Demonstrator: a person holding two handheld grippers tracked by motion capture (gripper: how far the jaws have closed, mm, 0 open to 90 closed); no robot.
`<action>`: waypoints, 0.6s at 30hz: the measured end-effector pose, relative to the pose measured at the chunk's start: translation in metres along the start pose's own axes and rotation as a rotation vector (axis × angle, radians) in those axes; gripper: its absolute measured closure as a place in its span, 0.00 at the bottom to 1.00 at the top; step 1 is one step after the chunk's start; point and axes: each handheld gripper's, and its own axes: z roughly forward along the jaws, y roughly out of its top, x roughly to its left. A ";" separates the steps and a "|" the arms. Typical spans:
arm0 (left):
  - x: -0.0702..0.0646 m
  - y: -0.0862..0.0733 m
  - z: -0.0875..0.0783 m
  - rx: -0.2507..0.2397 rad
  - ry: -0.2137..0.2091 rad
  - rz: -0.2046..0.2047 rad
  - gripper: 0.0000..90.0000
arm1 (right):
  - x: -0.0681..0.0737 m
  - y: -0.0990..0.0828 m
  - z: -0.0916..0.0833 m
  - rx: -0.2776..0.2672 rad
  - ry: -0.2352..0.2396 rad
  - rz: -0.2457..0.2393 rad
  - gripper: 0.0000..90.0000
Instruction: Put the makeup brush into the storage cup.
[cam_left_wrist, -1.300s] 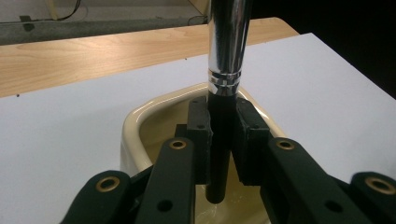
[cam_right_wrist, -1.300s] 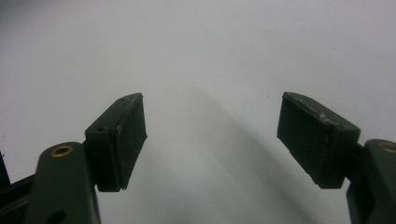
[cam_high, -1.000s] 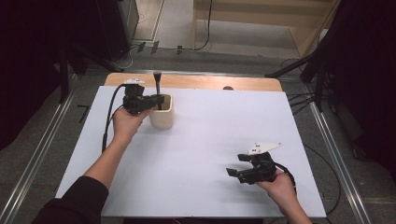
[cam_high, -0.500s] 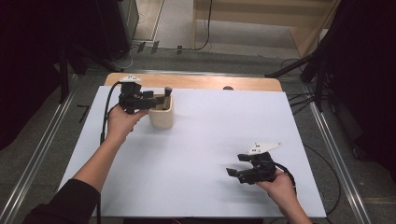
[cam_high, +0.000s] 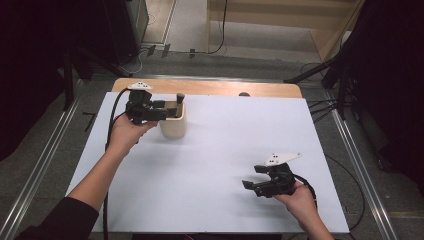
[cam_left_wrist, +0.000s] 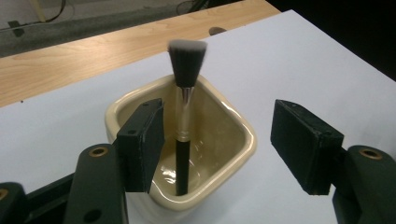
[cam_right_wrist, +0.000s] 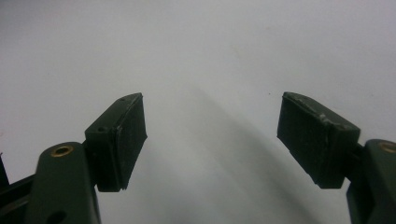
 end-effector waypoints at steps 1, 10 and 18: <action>-0.001 0.000 -0.001 0.005 -0.009 -0.006 0.40 | 0.000 0.000 0.000 0.000 0.000 -0.001 0.28; -0.006 -0.001 -0.009 0.039 -0.062 -0.031 0.40 | -0.001 0.000 0.000 0.000 0.002 0.001 0.28; -0.011 -0.005 -0.013 0.068 -0.091 -0.027 0.40 | -0.001 0.000 0.000 -0.002 -0.001 0.005 0.28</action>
